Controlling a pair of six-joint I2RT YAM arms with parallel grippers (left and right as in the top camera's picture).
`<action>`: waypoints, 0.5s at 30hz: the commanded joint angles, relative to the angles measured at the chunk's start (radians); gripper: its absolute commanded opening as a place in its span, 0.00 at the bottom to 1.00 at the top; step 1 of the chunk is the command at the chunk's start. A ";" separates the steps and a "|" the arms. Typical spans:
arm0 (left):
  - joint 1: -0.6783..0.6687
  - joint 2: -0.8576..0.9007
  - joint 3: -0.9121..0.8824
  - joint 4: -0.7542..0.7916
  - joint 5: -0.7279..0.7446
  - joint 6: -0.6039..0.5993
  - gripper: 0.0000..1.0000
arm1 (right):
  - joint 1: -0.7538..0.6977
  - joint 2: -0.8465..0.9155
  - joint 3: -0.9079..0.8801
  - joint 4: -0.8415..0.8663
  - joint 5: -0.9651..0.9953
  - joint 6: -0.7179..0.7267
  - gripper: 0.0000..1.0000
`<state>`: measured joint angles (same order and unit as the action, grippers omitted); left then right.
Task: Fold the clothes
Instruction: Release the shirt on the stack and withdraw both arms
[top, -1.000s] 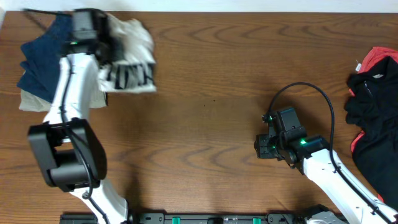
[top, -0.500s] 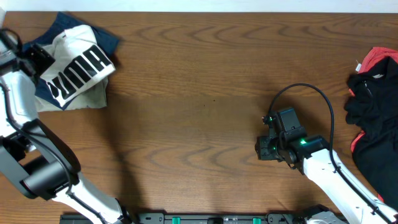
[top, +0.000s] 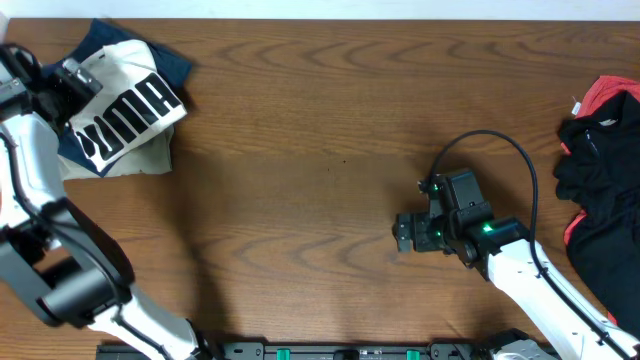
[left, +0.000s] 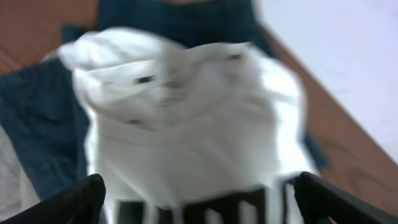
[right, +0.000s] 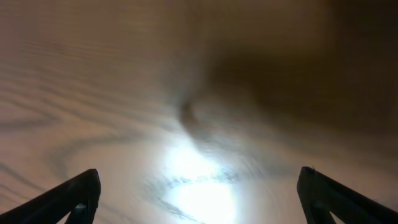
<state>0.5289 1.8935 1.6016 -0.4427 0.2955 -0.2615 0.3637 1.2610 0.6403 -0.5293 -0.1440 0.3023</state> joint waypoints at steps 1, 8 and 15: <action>-0.088 -0.086 0.023 -0.033 0.033 0.046 0.98 | -0.013 -0.008 0.016 0.056 -0.027 -0.004 0.99; -0.331 -0.079 0.018 -0.241 0.030 0.053 0.98 | -0.050 -0.008 0.017 0.244 0.009 -0.003 0.99; -0.561 -0.064 -0.042 -0.608 -0.162 0.085 0.98 | -0.227 -0.008 0.055 0.142 -0.003 -0.005 0.99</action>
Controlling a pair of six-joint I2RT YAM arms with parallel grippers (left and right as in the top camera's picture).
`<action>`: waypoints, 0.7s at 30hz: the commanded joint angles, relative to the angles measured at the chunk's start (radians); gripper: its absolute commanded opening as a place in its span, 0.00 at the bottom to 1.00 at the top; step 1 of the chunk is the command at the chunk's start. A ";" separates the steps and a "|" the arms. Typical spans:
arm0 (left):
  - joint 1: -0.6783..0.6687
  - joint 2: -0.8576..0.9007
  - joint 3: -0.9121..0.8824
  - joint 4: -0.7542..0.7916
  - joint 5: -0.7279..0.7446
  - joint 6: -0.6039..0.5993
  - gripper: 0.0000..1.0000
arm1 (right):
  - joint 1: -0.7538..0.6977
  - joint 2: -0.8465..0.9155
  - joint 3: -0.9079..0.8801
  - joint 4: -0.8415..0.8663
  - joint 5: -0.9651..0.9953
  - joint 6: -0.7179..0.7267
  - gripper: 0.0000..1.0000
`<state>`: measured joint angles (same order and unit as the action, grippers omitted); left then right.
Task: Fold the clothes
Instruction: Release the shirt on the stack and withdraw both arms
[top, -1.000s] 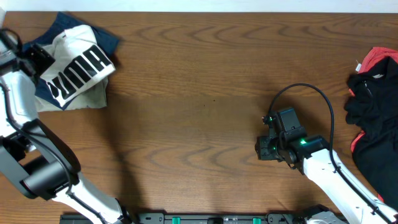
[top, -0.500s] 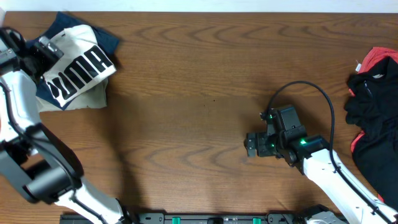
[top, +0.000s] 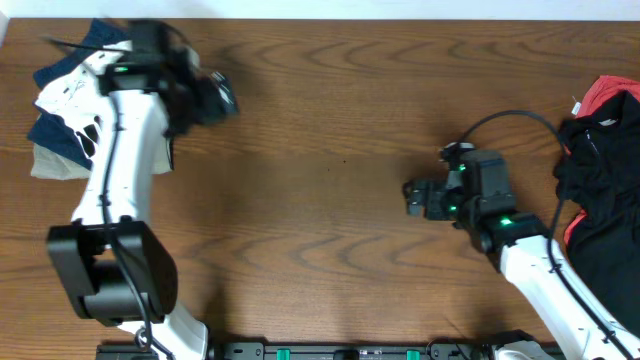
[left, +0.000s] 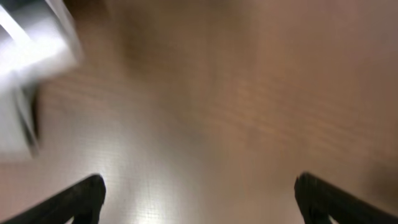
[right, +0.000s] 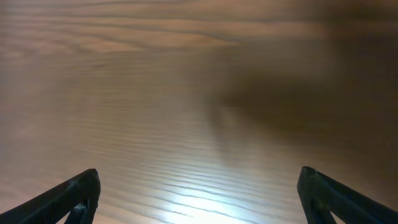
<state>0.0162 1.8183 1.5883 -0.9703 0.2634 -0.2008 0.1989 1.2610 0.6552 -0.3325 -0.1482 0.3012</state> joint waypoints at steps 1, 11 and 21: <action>-0.066 0.011 -0.036 -0.132 -0.153 0.024 0.98 | -0.079 -0.008 0.049 -0.095 0.001 -0.007 0.99; -0.112 -0.093 -0.157 -0.376 -0.170 0.023 0.98 | -0.153 -0.035 0.137 -0.568 0.014 -0.079 0.99; -0.113 -0.733 -0.580 0.005 -0.203 -0.092 0.98 | -0.125 -0.459 0.003 -0.477 0.097 -0.070 0.99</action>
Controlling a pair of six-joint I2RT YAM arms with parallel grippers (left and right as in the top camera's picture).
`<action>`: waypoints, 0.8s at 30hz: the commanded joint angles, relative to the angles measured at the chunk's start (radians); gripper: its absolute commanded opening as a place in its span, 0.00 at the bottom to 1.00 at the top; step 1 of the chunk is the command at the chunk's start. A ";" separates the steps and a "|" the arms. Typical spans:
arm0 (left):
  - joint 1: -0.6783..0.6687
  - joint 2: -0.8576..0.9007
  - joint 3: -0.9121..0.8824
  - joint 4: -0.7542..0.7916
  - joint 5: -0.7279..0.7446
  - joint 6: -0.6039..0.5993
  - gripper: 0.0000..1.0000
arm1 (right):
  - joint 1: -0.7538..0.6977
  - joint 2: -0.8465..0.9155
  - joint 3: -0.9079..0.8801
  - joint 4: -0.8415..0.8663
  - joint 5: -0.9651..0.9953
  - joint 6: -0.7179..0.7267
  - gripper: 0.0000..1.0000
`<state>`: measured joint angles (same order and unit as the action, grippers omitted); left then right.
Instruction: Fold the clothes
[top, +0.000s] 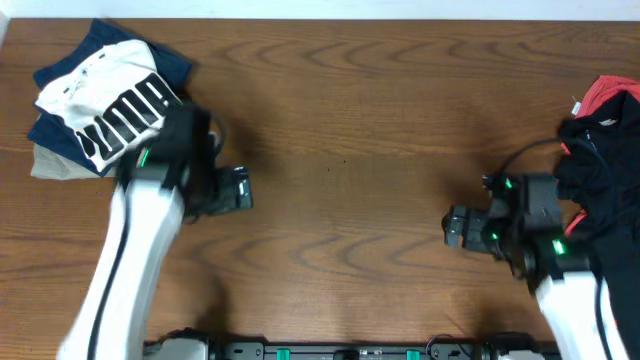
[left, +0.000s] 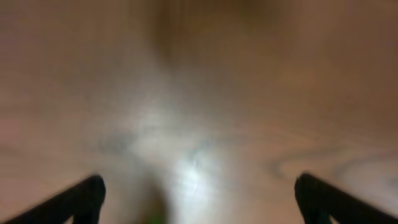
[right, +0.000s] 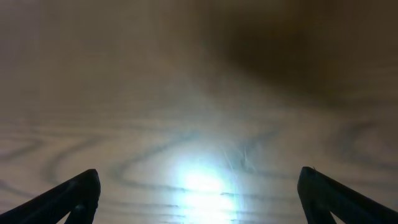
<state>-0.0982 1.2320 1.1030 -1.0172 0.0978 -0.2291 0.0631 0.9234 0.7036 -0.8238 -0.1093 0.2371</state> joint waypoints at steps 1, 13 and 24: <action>0.001 -0.246 -0.160 0.124 -0.051 -0.063 0.98 | 0.016 -0.188 -0.064 0.028 0.087 -0.001 0.99; 0.002 -0.834 -0.423 0.282 -0.058 -0.061 0.98 | 0.016 -0.541 -0.106 0.033 0.139 -0.002 0.99; 0.001 -0.861 -0.423 0.232 -0.058 -0.061 0.98 | 0.016 -0.539 -0.106 -0.089 0.139 -0.002 0.99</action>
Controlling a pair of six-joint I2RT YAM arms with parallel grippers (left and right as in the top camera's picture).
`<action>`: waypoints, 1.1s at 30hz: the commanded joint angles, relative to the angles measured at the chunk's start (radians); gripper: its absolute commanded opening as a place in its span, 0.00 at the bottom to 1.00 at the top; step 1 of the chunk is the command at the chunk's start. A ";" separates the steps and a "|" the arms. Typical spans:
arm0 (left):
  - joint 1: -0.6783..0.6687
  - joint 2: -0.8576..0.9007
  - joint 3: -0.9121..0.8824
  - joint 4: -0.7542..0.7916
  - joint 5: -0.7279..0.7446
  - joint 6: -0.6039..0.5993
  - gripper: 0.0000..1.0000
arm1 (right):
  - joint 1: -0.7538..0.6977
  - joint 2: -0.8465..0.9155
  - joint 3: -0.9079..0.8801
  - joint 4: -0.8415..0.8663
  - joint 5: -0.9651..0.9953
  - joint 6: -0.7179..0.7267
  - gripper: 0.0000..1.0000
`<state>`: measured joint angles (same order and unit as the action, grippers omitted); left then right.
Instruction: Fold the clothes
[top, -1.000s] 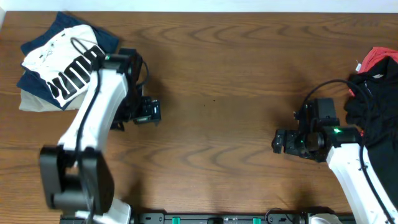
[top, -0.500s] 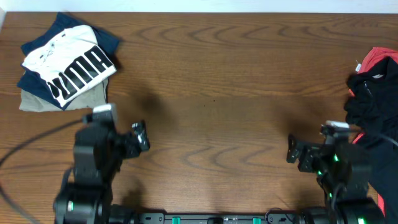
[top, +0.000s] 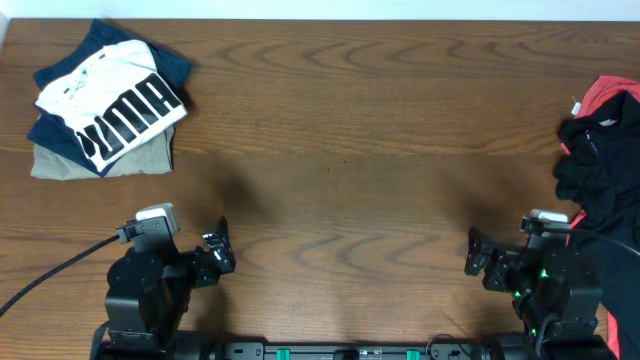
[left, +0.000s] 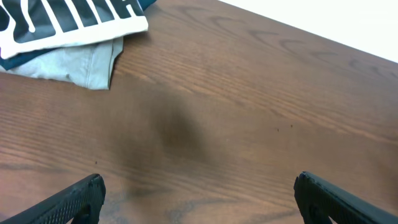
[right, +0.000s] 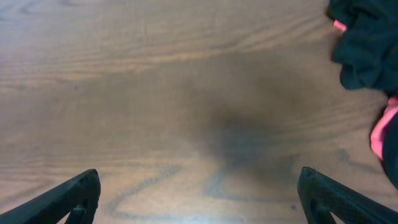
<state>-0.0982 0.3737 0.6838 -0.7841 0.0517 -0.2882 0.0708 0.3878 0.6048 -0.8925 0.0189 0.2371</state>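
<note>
A folded stack of clothes (top: 105, 98) lies at the table's far left corner: a white shirt with black PUMA lettering on top, navy and grey pieces under it; its edge shows in the left wrist view (left: 68, 37). A crumpled black and red garment (top: 600, 170) lies at the right edge, its corner also showing in the right wrist view (right: 367, 50). My left gripper (top: 218, 255) is open near the front edge at the left, holding nothing. My right gripper (top: 474, 260) is open near the front edge at the right, also holding nothing.
The brown wooden table (top: 340, 150) runs across the whole view. A black cable (top: 50, 275) trails from the left arm toward the front left.
Both arms have drawn back to the front edge of the table. The left gripper was beside the folded stack, the right gripper near the black garment. Both stay open.
At first my left gripper was at the folded stack, over the white shirt, and the right hovered mid-table. Then the left gripper stood right of the stack. Later both were nearer the front. Now both rest at the front edge, open and holding nothing.
</note>
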 joint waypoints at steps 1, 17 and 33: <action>0.001 -0.003 -0.004 -0.001 -0.011 -0.002 0.98 | 0.008 -0.003 -0.007 -0.034 0.011 -0.002 0.99; 0.002 -0.003 -0.004 -0.001 -0.011 -0.002 0.98 | 0.009 -0.190 -0.088 0.001 0.012 -0.073 0.99; 0.002 -0.003 -0.004 -0.001 -0.011 -0.002 0.98 | -0.039 -0.382 -0.502 0.798 -0.034 -0.317 0.99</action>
<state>-0.0982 0.3737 0.6819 -0.7849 0.0513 -0.2886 0.0593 0.0120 0.1650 -0.1501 -0.0078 -0.0055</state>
